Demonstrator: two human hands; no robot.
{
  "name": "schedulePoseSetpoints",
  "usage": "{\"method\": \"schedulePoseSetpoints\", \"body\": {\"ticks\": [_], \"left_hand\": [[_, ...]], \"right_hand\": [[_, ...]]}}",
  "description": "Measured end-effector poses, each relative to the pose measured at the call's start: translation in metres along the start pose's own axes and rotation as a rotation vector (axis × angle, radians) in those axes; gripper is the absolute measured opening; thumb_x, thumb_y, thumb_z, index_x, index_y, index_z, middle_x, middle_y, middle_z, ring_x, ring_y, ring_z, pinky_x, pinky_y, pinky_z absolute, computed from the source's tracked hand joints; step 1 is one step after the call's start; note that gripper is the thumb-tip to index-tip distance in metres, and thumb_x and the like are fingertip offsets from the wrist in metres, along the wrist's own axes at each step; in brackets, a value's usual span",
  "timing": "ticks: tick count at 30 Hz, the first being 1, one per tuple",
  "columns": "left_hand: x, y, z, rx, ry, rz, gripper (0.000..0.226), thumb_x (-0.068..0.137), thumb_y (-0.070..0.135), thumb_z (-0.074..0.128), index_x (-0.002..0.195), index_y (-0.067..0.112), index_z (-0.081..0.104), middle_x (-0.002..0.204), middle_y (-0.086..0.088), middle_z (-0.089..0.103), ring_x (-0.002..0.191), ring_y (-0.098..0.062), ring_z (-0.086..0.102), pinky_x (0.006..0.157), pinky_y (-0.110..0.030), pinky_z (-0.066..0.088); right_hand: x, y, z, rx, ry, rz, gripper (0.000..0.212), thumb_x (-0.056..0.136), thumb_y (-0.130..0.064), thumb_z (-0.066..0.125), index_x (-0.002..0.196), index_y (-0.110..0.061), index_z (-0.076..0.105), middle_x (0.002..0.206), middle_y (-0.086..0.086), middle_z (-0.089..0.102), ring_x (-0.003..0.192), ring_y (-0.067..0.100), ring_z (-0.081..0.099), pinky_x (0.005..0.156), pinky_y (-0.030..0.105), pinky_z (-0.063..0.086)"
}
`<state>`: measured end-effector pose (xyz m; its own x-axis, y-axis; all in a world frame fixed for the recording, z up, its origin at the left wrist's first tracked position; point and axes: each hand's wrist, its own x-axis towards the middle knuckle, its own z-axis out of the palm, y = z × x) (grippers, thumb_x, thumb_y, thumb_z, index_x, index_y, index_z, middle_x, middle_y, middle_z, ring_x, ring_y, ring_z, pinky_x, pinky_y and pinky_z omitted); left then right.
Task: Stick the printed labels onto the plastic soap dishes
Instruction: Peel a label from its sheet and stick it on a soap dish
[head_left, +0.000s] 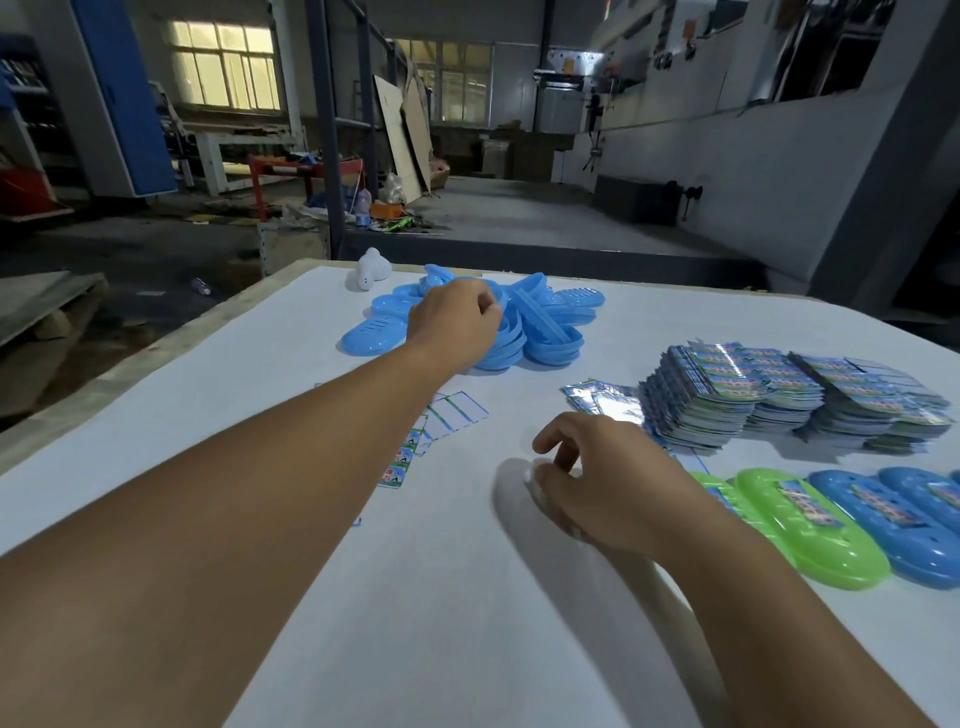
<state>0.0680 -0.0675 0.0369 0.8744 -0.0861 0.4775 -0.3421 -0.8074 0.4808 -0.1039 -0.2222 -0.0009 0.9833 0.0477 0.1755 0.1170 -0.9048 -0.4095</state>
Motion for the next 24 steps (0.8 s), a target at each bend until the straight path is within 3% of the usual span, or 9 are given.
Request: {"method": "schedulePoseSetpoints", "body": {"ticks": [6,7,9,12,16,21,24], "left_hand": [[-0.011,0.014,-0.015,-0.447,0.147,-0.136,0.012,0.104,0.03,0.046,0.096,0.025,0.053,0.082,0.016,0.054,0.074,-0.003,0.055,0.054,-0.014,0.039],[-0.016,0.016,-0.018,-0.54,0.167,-0.18,0.013,0.104,0.031,0.045,0.095,0.025,0.053,0.084,0.015,0.056,0.078,-0.005,0.058,0.056,-0.015,0.044],[-0.032,0.021,-0.026,-0.73,0.172,-0.283,0.016,0.103,0.034,0.045,0.094,0.026,0.056,0.088,0.01,0.06,0.088,-0.014,0.065,0.072,-0.03,0.058],[-0.065,0.026,-0.035,-0.851,0.093,-0.389,0.022,0.103,0.035,0.044,0.087,0.028,0.058,0.09,0.002,0.067,0.093,-0.021,0.069,0.087,-0.044,0.059],[-0.106,0.026,-0.04,-1.035,-0.067,-0.533,0.023,0.105,0.031,0.044,0.098,0.02,0.064,0.099,-0.004,0.075,0.085,-0.016,0.074,0.07,-0.034,0.055],[-0.132,0.025,-0.049,-1.235,-0.201,-0.674,0.024,0.105,0.022,0.046,0.093,0.016,0.065,0.075,0.0,0.077,0.067,-0.011,0.073,0.064,-0.028,0.051],[-0.137,0.019,-0.053,-1.267,-0.257,-0.731,0.021,0.105,0.021,0.047,0.096,0.013,0.064,0.073,-0.002,0.076,0.063,-0.011,0.072,0.063,-0.027,0.052]], "right_hand": [[0.002,-0.001,0.001,0.064,0.047,0.006,0.023,0.092,-0.039,0.06,0.115,-0.035,0.062,0.094,-0.019,0.063,0.073,-0.004,0.055,0.07,0.028,0.047],[0.003,-0.001,0.001,0.075,0.075,0.007,0.025,0.092,-0.039,0.061,0.116,-0.034,0.062,0.096,-0.018,0.061,0.074,-0.002,0.054,0.071,0.029,0.045],[0.004,-0.001,0.001,0.094,0.154,0.005,0.032,0.092,-0.039,0.062,0.124,-0.034,0.059,0.103,-0.017,0.058,0.081,0.003,0.054,0.077,0.031,0.046],[0.005,-0.002,-0.001,0.203,0.291,0.004,0.053,0.09,-0.042,0.067,0.138,-0.036,0.046,0.121,-0.01,0.053,0.102,0.01,0.056,0.089,0.032,0.046],[0.005,-0.004,-0.002,0.331,0.344,-0.091,0.078,0.083,-0.05,0.075,0.148,-0.041,0.033,0.136,-0.011,0.045,0.119,0.007,0.05,0.098,0.028,0.042],[0.005,-0.006,-0.004,0.255,0.319,-0.16,0.06,0.084,-0.05,0.075,0.138,-0.035,0.053,0.138,-0.01,0.053,0.122,0.018,0.053,0.101,0.042,0.049],[0.005,-0.003,-0.003,0.139,0.243,-0.157,0.057,0.083,-0.061,0.069,0.135,-0.04,0.055,0.132,-0.015,0.057,0.116,0.017,0.05,0.095,0.035,0.044]]}}
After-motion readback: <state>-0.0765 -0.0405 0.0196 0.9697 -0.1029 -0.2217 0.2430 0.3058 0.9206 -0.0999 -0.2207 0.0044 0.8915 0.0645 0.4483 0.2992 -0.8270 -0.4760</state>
